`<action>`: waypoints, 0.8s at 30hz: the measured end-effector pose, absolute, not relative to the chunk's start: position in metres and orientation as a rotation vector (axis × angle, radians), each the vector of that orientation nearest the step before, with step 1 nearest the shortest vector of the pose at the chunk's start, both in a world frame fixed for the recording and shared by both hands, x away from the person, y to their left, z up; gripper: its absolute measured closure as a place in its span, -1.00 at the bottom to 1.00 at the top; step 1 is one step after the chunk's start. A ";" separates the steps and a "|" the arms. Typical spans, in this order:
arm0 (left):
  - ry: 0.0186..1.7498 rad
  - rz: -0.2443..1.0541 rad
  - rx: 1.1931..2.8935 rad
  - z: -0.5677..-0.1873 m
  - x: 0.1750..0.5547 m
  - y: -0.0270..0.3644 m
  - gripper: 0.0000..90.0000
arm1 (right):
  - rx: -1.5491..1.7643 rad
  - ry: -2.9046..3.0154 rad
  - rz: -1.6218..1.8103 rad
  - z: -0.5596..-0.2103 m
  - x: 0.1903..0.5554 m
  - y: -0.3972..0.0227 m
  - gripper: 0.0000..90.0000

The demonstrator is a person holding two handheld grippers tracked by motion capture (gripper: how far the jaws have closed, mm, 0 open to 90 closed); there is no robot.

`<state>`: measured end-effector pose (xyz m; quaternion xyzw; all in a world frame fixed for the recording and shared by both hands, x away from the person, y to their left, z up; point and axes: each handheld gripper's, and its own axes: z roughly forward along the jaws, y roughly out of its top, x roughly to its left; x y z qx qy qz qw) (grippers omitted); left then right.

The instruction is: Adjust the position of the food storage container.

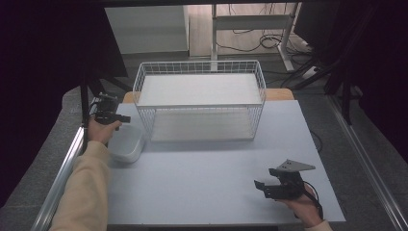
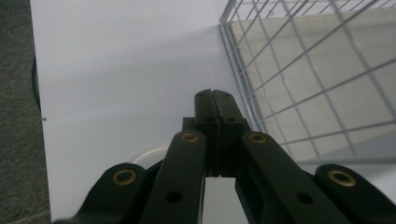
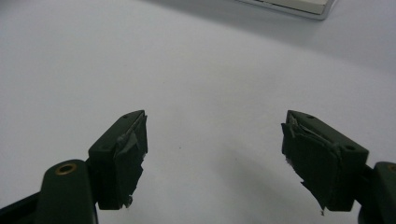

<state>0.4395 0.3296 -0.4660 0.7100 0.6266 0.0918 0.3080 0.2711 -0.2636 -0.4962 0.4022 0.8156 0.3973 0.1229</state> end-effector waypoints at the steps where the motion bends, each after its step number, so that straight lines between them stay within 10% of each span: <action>1: 1.664 0.241 1.880 -0.468 0.441 0.329 1.00 | 1.172 2.380 1.157 -0.496 0.271 -0.264 -0.50; 24: 1.695 0.189 1.947 -0.479 0.443 0.328 1.00 | 1.164 2.391 1.147 -0.498 0.271 -0.261 -0.50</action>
